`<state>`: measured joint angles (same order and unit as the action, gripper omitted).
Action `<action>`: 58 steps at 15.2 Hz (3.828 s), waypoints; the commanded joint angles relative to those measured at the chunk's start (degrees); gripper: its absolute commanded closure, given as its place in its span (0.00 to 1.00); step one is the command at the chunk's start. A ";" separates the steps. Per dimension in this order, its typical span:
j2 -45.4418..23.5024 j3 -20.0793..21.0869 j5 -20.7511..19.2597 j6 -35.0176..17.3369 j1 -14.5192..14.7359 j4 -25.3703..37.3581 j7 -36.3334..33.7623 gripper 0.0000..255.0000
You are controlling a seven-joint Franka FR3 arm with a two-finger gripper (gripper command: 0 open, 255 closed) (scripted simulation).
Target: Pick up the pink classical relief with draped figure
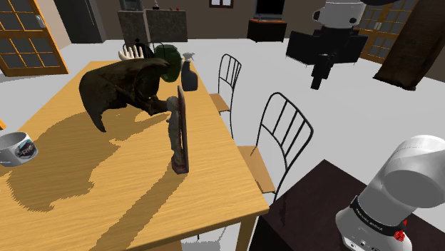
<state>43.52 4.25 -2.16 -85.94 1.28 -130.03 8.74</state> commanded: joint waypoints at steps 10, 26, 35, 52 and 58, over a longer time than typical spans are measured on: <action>-8.72 10.16 6.55 -5.04 1.82 5.69 -13.23 0.00; -35.51 28.31 2.91 -11.05 2.51 29.75 -38.70 0.00; -56.17 33.95 -10.31 -8.20 9.56 50.63 -53.14 0.00; -54.75 33.69 -9.45 -13.84 8.51 43.88 -53.11 1.00; -55.49 33.82 -9.88 -10.48 9.11 47.83 -53.11 1.00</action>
<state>-11.81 38.01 -11.91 -97.20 10.20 -83.16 -44.29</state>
